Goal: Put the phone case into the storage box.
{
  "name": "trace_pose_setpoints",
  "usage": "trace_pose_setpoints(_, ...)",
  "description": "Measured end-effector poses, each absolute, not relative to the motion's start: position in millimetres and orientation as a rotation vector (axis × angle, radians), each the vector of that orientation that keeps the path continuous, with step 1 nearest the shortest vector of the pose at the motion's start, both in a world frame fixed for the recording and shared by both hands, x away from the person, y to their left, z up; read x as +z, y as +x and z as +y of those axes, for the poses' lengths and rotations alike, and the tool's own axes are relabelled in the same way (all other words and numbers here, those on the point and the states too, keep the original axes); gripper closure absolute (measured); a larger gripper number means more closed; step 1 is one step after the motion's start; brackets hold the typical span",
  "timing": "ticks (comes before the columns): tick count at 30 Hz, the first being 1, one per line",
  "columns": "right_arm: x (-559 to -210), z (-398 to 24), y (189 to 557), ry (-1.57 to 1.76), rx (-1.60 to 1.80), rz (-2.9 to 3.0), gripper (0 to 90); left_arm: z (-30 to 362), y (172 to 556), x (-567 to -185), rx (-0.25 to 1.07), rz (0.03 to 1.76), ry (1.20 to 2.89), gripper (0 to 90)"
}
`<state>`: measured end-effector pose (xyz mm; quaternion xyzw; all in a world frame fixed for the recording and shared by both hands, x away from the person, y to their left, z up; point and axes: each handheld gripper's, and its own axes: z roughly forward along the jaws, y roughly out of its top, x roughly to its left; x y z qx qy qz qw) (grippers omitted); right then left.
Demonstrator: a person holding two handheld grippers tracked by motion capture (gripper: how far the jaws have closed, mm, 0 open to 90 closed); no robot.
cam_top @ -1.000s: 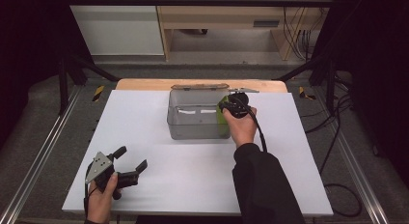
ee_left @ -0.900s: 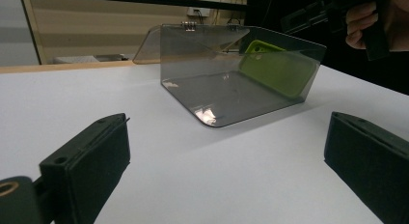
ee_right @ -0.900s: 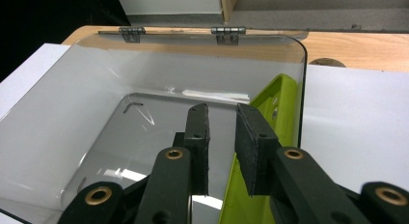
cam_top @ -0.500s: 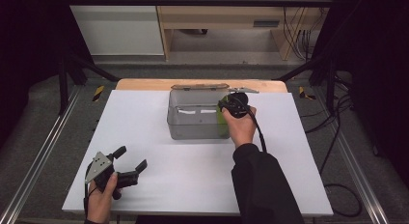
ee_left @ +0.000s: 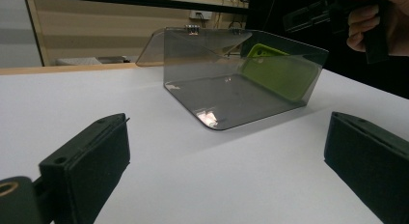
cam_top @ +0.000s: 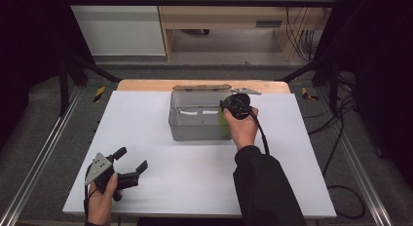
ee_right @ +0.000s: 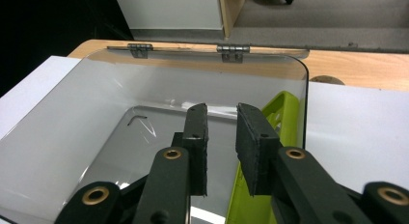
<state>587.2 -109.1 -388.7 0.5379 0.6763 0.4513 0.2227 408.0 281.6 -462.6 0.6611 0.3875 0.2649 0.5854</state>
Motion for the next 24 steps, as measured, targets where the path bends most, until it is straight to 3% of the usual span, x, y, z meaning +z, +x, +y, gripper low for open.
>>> trace_pose_setpoints(6,-386,-106,584,1.446,1.261,1.840,71.0,282,408,-463,0.615,0.905,1.540,2.2)
trace_pose_setpoints(11,-384,-105,582,1.416,1.274,1.819,62.8,281,408,-463,0.614,0.902,1.539,2.1)
trace_pose_setpoints(24,-377,-109,578,1.363,1.316,1.769,14.5,282,408,-462,0.616,0.903,1.536,2.1)
